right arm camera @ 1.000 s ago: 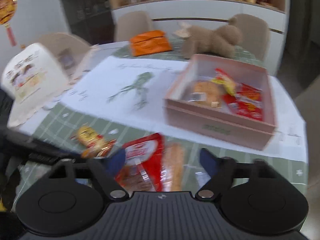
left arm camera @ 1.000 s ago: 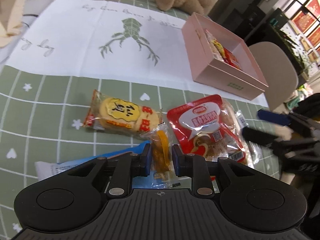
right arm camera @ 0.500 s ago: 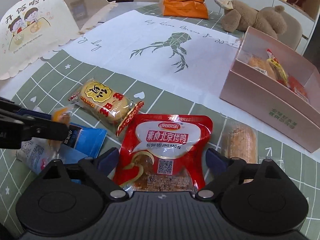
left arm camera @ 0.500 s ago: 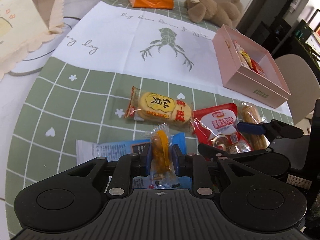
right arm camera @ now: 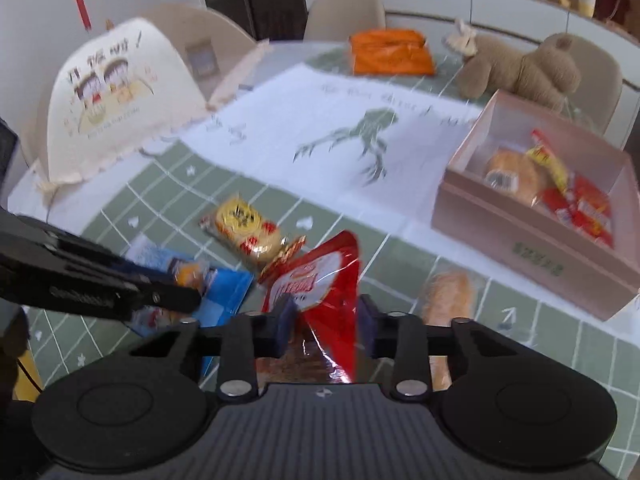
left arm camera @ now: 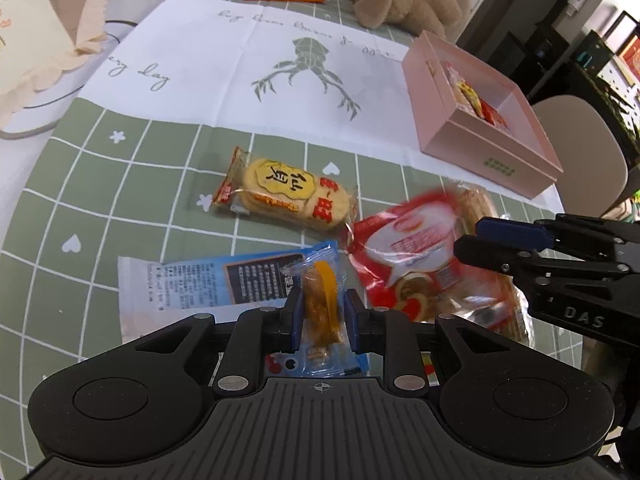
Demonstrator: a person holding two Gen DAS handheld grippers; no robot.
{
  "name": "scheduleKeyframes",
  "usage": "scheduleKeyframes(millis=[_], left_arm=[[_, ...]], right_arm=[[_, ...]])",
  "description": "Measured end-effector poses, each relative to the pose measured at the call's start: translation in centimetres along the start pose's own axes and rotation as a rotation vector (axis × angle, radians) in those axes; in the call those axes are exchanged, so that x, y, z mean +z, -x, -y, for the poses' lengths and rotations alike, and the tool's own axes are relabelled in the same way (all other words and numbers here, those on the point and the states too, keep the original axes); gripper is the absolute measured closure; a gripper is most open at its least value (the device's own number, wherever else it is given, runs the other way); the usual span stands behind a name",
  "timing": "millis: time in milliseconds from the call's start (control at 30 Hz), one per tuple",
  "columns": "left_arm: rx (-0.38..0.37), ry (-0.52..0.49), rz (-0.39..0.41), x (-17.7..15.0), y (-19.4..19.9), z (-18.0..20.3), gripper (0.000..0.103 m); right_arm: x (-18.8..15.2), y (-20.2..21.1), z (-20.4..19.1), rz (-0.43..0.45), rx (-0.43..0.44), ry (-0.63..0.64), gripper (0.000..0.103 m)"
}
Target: Organize snacks
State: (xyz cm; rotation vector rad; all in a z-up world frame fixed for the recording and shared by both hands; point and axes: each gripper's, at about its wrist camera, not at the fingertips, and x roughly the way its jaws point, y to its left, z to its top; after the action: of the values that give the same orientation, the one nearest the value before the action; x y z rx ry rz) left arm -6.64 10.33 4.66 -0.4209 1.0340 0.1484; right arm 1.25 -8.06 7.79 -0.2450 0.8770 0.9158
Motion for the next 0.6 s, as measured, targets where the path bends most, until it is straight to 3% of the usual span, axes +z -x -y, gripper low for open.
scheduleKeyframes(millis=[33,100,133,300,500,600], left_arm=[[0.000,-0.003,-0.002,0.0,-0.1,0.0,0.077],[0.002,-0.002,-0.002,0.0,0.0,-0.1,0.077],[0.003,0.000,-0.001,-0.1,0.1,-0.2,0.077],[0.006,0.026,0.004,-0.4,0.5,-0.9,0.077],[0.005,0.068,0.011,-0.9,0.8,-1.7,0.077],[0.003,0.077,0.014,-0.9,0.8,-1.8,0.077]], right_arm=[[0.0,0.0,0.1,-0.001,0.013,-0.010,0.071],[-0.3,-0.5,0.0,-0.018,0.026,-0.034,0.053],[-0.4,-1.0,-0.2,-0.026,0.017,-0.043,0.035],[-1.5,-4.2,-1.7,-0.146,-0.029,-0.068,0.029],[-2.3,-6.1,-4.0,-0.160,-0.128,0.050,0.000],[-2.3,-6.1,-3.9,-0.152,-0.140,0.035,0.000]])
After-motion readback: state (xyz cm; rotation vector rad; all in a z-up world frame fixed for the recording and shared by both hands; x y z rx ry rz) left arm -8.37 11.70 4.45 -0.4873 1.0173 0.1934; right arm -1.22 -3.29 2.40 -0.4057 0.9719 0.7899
